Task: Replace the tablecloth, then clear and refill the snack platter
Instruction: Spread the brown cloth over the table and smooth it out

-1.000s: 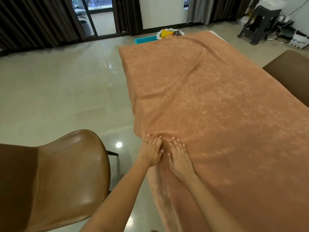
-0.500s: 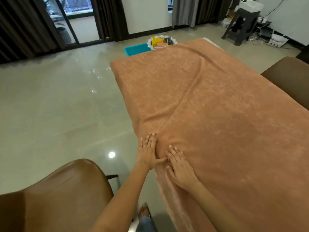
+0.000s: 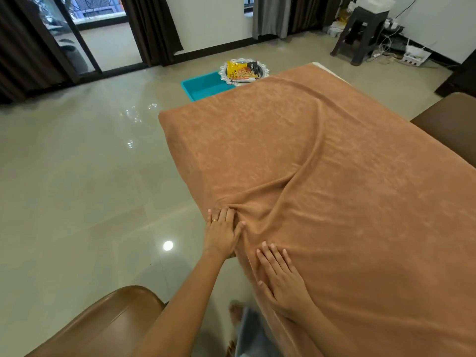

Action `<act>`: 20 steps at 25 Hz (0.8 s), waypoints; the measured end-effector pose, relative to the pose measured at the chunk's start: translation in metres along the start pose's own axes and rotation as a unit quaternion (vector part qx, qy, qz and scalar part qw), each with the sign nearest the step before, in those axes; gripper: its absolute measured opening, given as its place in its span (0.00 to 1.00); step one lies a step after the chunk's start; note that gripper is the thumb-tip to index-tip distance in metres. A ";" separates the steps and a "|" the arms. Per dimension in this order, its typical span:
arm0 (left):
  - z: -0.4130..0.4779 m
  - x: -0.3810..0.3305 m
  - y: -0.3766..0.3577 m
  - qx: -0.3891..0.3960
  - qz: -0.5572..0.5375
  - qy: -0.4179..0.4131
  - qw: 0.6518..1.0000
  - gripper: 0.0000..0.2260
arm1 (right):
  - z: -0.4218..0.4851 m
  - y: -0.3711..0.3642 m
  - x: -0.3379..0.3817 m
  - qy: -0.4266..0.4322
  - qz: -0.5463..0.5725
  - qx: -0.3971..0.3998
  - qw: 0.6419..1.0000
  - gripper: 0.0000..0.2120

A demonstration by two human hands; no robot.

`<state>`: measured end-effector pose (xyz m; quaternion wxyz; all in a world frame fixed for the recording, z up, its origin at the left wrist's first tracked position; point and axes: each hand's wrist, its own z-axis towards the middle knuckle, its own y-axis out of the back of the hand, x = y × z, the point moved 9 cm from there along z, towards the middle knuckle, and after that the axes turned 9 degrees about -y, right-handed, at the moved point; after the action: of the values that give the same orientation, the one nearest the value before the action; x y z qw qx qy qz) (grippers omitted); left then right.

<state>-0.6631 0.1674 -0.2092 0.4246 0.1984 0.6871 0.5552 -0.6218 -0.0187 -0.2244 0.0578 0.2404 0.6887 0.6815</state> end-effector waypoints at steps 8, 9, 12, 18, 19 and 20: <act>0.065 0.080 0.007 0.036 -0.044 0.108 0.993 0.42 | 0.065 -0.008 0.028 0.008 0.027 -0.021 0.999 0.30; 0.079 0.088 0.010 0.041 -0.040 0.106 0.993 0.44 | 0.078 -0.006 0.033 0.012 0.032 -0.019 0.999 0.30; 0.118 0.109 0.029 0.032 -0.039 0.114 0.992 0.42 | 0.115 -0.005 0.046 0.020 0.022 -0.021 0.999 0.31; 0.172 0.134 0.052 0.014 -0.113 0.122 0.986 0.35 | 0.174 -0.010 0.064 0.015 0.021 0.010 1.000 0.33; 0.178 0.140 0.055 0.004 -0.122 0.125 0.985 0.36 | 0.179 -0.011 0.066 0.017 0.018 0.007 1.000 0.33; 0.183 0.146 0.057 -0.008 -0.128 0.130 0.983 0.36 | 0.183 -0.015 0.068 0.017 0.022 0.011 1.000 0.33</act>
<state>-0.6095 0.4025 -0.2130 0.4007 0.0318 0.7519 0.5225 -0.6112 0.1769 -0.2340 0.0283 0.2441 0.6920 0.6788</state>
